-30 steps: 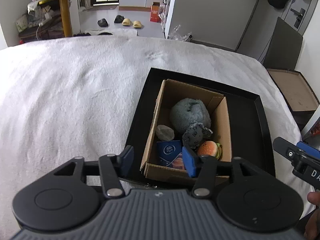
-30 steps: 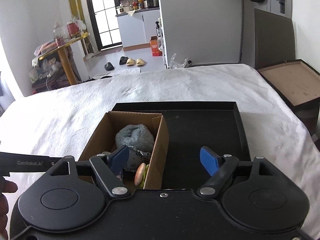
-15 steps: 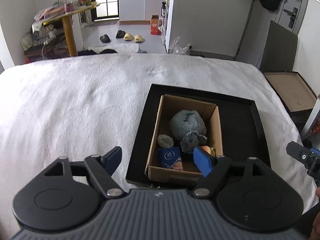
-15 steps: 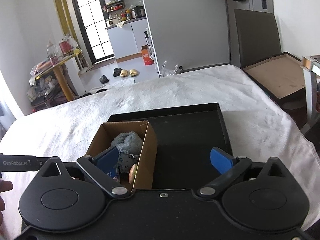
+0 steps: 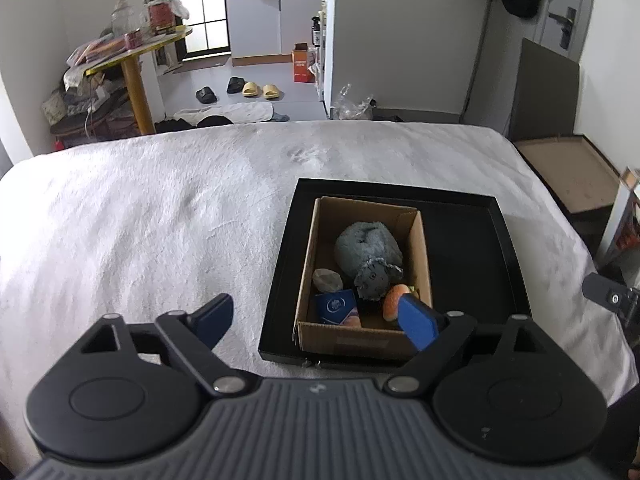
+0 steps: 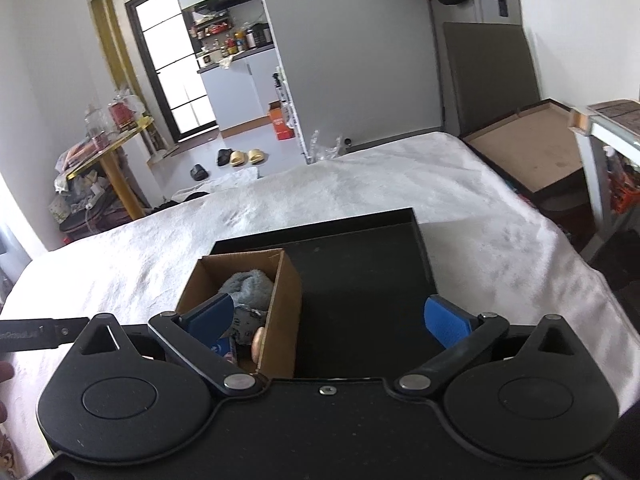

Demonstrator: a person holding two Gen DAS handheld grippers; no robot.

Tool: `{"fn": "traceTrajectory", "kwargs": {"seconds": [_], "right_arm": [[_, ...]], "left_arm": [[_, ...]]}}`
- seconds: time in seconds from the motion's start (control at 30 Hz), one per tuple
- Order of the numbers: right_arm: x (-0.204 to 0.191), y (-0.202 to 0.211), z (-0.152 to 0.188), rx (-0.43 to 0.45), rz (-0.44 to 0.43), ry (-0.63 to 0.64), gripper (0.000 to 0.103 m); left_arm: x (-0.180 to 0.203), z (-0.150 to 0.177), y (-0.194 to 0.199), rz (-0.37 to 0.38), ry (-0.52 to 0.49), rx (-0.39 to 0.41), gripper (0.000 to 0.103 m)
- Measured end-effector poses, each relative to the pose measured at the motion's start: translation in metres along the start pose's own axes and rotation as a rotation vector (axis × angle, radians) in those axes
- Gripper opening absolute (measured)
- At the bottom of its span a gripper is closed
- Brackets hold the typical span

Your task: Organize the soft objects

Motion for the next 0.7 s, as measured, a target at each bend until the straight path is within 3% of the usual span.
{"fn": "traceTrajectory", "kwargs": {"seconds": [0.3,0.7], "right_arm": [[0.014,0.021,0.004,-0.012,0.03,-0.028,0.103],[0.027,0.056,0.008,-0.004,0.057,-0.047,0.103]], "left_arm": [[0.016,0.002,0.027,0.014,-0.066,0.017,0.1],[0.019,0.015,0.054,0.04,-0.083,0.026,0.101]]}}
Point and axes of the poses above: each gripper's, at about its wrist camera, not at the fingertips, and y roughly against the way its jaws point, x to its right, z to its underside, the point moved 8 cm from there along -y, roughly the way its jaws point, and after that the axes turned 5 degrees about -x, right-handed, at the moved point
